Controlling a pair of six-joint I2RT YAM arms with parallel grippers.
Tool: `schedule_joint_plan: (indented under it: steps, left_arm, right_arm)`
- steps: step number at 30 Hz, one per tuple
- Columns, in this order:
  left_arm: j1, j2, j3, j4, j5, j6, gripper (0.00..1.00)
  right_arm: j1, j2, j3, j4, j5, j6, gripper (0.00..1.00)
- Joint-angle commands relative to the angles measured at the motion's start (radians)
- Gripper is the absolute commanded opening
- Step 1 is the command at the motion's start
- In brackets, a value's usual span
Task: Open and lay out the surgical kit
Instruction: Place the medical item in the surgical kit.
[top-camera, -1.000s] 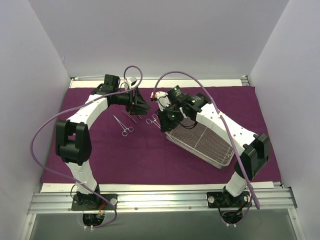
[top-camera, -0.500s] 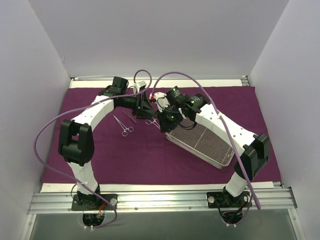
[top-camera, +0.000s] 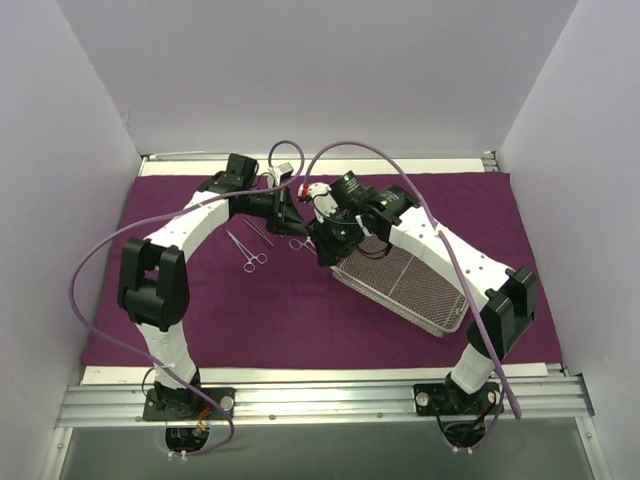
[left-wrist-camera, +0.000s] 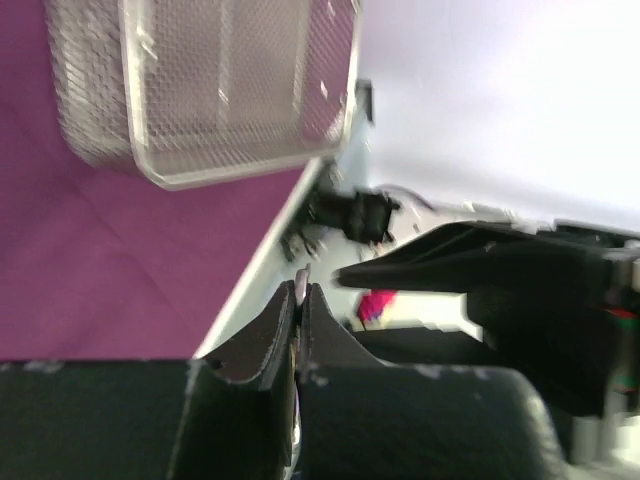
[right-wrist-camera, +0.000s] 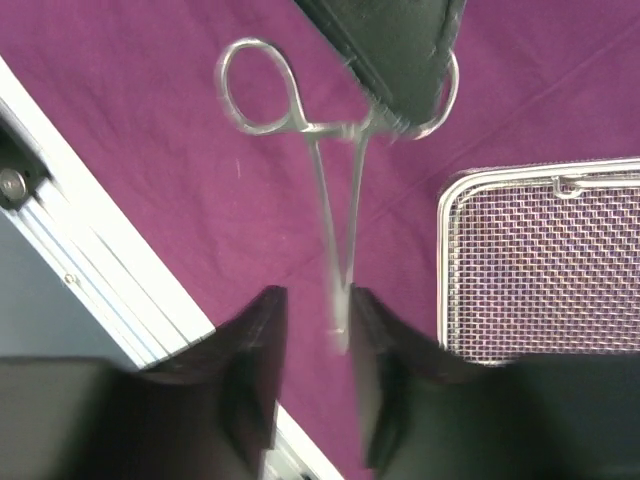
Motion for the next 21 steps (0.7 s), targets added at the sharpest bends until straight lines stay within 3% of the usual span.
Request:
schedule_joint_plan:
  steps: [1,2,5,10,13,14,17,21]
  left_arm:
    - [0.061,-0.092,-0.028,0.207,-0.128,-0.101,0.02]
    - [0.075,-0.112,-0.064,0.319,-0.148,-0.129,0.02]
    - [0.118,-0.181,-0.088,0.406,-0.249,-0.148,0.02]
    - [0.120,-0.279,-0.074,0.423,-0.451,-0.050,0.02]
    - [0.117,-0.293,-0.040,0.424,-0.531,-0.002,0.02]
    - [0.115,-0.296,-0.031,0.418,-0.548,0.009,0.02]
    - [0.112,-0.320,-0.006,0.397,-0.632,0.061,0.02]
    - [0.110,-0.356,-0.017,0.386,-0.686,0.098,0.02]
  right_arm:
    - [-0.066,0.016,0.090,-0.016,0.039,0.144,0.40]
    - [-0.093,0.025,0.104,-0.013,0.033,0.181,0.44]
    - [-0.185,0.071,0.197,-0.008,0.015,0.337,0.53]
    - [-0.274,0.173,0.377,0.024,-0.034,0.655,0.67]
    - [-0.294,0.213,0.359,0.114,-0.117,0.940,0.67]
    - [-0.287,0.216,0.339,0.163,-0.154,1.108,0.66]
    - [-0.253,0.199,0.267,0.365,-0.117,1.396,0.66]
    - [-0.192,0.173,0.227,0.472,-0.016,1.590,0.66]
